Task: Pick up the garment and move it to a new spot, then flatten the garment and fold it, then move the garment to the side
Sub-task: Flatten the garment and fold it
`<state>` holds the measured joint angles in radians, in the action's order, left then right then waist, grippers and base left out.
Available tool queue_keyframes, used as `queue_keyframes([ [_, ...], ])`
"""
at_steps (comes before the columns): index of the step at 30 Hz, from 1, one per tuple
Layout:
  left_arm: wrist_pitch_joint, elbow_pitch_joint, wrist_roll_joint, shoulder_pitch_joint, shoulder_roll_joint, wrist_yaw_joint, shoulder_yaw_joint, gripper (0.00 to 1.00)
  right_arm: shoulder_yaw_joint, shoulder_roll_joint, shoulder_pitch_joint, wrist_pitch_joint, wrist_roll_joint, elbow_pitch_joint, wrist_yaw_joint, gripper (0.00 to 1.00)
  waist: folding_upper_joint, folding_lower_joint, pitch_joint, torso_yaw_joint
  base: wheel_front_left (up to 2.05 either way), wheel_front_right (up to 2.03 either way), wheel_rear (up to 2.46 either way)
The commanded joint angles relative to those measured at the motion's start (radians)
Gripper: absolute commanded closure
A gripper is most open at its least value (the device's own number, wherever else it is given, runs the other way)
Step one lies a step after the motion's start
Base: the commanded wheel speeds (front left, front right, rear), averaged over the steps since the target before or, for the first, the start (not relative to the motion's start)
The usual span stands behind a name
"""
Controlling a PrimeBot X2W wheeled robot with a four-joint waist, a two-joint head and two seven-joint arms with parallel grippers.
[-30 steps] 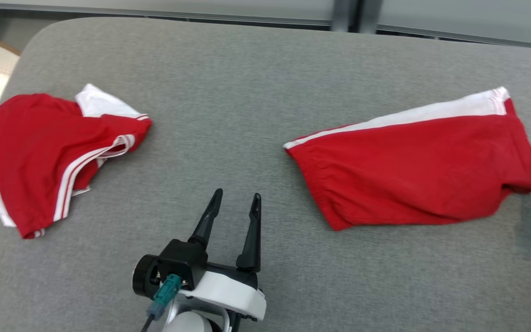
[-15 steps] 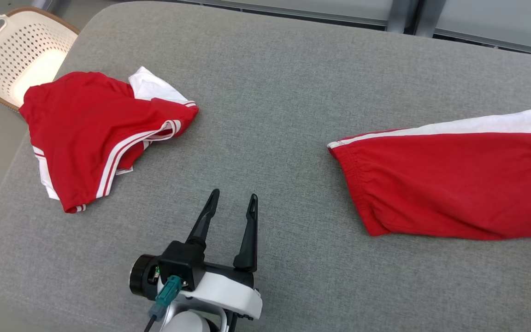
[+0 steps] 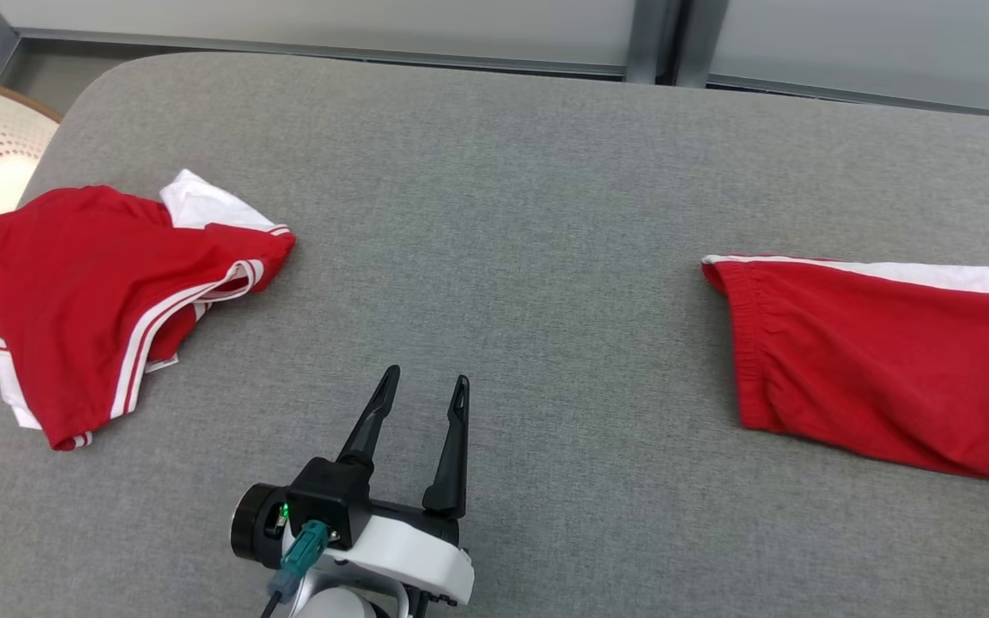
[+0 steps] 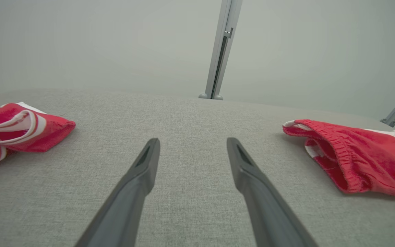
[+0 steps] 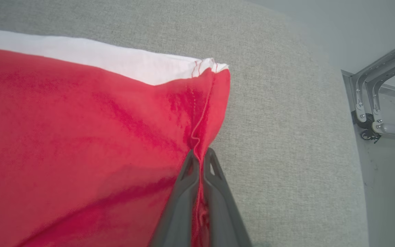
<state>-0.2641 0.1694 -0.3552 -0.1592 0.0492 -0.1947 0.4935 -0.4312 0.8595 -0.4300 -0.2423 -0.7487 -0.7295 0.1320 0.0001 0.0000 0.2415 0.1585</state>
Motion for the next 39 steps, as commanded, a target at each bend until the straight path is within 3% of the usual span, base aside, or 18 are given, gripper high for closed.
queue_keyframes([
  [1,0.0,0.002,0.006,0.009,0.004,0.002,-0.006,0.0,-0.001,0.004,0.004,0.01,0.003,0.007,-0.003,1.0,-0.0001,0.0,-0.01,-0.02,0.0,0.0,0.0],
  [5,0.0,0.013,0.013,0.006,0.004,0.012,-0.006,0.0,-0.012,0.067,-0.006,0.008,0.043,0.068,-0.003,1.0,-0.0001,0.0,-0.023,-0.05,0.0,0.0,0.0],
  [10,0.0,0.028,0.013,0.016,0.004,0.017,-0.006,0.0,-0.009,0.07,-0.05,-0.012,0.093,0.187,-0.003,1.0,-0.0001,0.0,-0.043,-0.075,0.0,0.0,0.0],
  [23,0.0,0.062,-0.012,0.038,0.003,0.025,0.024,0.0,-0.024,-0.141,-0.039,-0.181,0.234,0.504,-0.003,1.0,-0.0001,0.0,-0.11,-0.048,0.0,0.0,0.0],
  [28,0.0,0.06,-0.024,0.023,0.003,0.025,0.037,0.0,-0.065,-0.205,-0.042,-0.238,0.242,0.522,-0.003,1.0,-0.0001,0.0,-0.1,-0.013,0.0,0.0,0.0],
  [37,0.0,0.062,-0.036,0.008,0.003,0.018,0.043,0.0,-0.127,-0.29,-0.054,-0.223,0.222,0.486,-0.003,1.0,-0.0001,0.0,-0.072,0.016,0.0,0.0,0.0],
  [38,0.0,0.063,-0.036,0.009,0.003,0.017,0.043,0.0,-0.134,-0.299,-0.053,-0.216,0.221,0.484,-0.003,0.92,-0.0001,0.0,-0.072,0.015,0.0,0.0,0.0],
  [39,0.0,0.063,-0.038,0.008,0.003,0.015,0.043,0.0,-0.132,-0.311,-0.051,-0.202,0.219,0.479,-0.003,0.55,-0.0001,0.0,-0.071,0.012,0.0,0.0,0.0],
])
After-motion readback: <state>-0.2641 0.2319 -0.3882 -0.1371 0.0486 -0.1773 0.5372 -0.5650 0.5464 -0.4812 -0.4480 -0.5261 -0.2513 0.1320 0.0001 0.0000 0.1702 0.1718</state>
